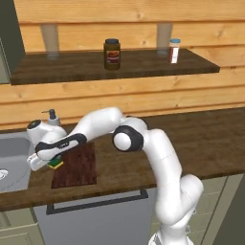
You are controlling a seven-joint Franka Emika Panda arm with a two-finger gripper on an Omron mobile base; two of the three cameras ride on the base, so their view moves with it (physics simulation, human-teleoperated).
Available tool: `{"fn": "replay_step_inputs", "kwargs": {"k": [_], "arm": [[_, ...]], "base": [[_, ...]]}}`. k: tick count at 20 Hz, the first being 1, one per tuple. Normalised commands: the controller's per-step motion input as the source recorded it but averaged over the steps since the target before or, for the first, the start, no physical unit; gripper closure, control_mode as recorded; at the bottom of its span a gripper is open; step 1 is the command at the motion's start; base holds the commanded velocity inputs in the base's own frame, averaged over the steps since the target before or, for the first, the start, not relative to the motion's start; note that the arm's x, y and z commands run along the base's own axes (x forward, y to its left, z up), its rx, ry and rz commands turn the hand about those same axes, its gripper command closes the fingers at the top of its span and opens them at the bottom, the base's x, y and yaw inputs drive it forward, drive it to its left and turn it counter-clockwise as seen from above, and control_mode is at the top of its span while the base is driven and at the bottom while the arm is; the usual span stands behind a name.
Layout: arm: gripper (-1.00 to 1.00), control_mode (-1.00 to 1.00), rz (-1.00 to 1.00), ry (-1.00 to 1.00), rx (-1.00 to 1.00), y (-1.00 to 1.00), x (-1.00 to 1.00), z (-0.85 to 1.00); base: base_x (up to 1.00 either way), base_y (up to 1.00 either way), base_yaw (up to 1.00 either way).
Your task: Pick up the sponge from the counter and clean the cutting board by briefly scrubbing or pressing down on the cutting board. Once finished, release the sponge.
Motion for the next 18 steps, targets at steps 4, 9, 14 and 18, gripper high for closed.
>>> {"fn": "replay_step_inputs", "kwargs": {"k": [4,9,14,18], "arm": [[1.00,-1.00,-0.17,-0.38,0.20,-1.00,-0.66,-1.00],[1.00,-1.00,-0.15,-0.30,0.42,-1.00,-0.35,-0.87],[1.00,-1.00,-0.20,-0.13,0.53,-1.00,0.17,-0.70],[1.00,-1.00,-0.19,-0.13,0.46,-1.00,0.04,-0.51]], "base": [[0.00,0.00,0.00],[0.00,0.00,0.00],[0.00,0.00,0.00],[0.00,0.00,0.00]]}}
